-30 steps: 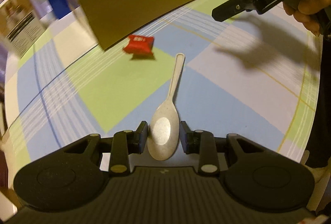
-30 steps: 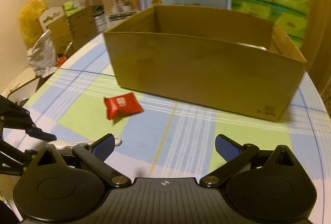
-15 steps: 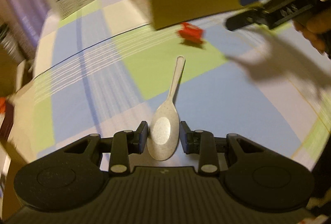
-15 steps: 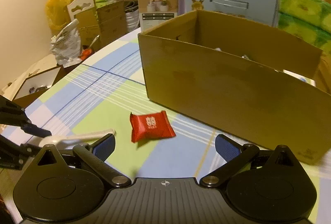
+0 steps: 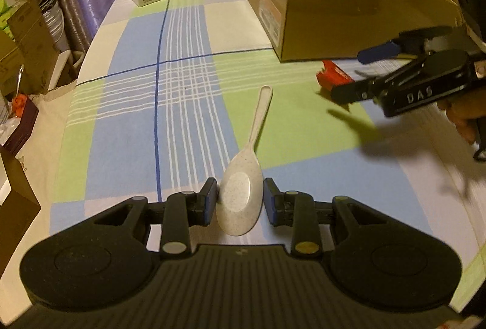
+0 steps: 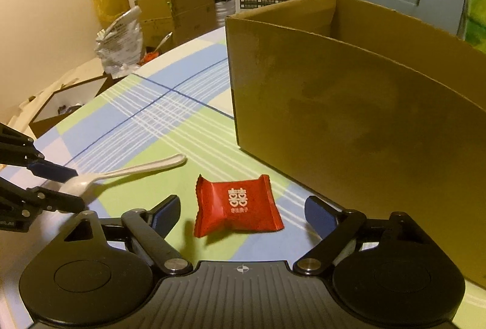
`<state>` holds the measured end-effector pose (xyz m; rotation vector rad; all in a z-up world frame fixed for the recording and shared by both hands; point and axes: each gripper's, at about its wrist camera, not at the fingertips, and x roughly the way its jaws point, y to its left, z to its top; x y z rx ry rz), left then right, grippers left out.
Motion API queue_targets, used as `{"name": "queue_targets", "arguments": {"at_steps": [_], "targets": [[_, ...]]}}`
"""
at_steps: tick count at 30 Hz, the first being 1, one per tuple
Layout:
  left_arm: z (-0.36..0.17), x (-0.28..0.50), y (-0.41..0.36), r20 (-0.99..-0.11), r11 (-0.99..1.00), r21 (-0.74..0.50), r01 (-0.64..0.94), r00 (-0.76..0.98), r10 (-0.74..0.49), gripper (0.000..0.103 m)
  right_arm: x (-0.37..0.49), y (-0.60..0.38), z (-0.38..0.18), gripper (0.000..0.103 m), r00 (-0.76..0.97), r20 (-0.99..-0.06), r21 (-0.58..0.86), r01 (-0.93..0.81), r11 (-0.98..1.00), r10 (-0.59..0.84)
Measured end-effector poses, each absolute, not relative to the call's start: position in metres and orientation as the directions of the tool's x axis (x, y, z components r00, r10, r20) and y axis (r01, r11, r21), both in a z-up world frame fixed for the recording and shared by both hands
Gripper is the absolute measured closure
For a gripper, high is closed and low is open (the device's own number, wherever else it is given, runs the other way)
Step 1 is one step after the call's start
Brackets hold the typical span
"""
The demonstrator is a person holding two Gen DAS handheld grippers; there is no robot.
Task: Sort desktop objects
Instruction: 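Grasp the red candy packet with the right gripper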
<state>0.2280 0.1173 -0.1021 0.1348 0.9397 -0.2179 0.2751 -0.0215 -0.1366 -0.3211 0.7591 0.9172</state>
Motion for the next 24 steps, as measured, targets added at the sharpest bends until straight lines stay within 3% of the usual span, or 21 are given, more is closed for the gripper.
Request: {"name": "queue_targets", "arguments": {"at_steps": [13, 18, 24], "targets": [[-0.104, 0.248, 0.111, -0.806, 0.982, 0.008, 0.191, 0.583, -0.107, 0.075, 0.281, -0.003, -0.151, 0.032, 0.352, -0.728, 0.063, -0.82, 0.569, 0.588], [-0.104, 0.25, 0.109, -0.807, 0.983, 0.011, 0.184, 0.582, -0.1, 0.075, 0.277, -0.004, -0.149, 0.049, 0.363, -0.727, 0.053, -0.816, 0.575, 0.583], [-0.104, 0.251, 0.108, -0.814, 0.985, 0.008, 0.172, 0.573, -0.093, 0.075, 0.274, -0.013, -0.144, 0.055, 0.371, -0.739, 0.066, -0.791, 0.608, 0.563]]}}
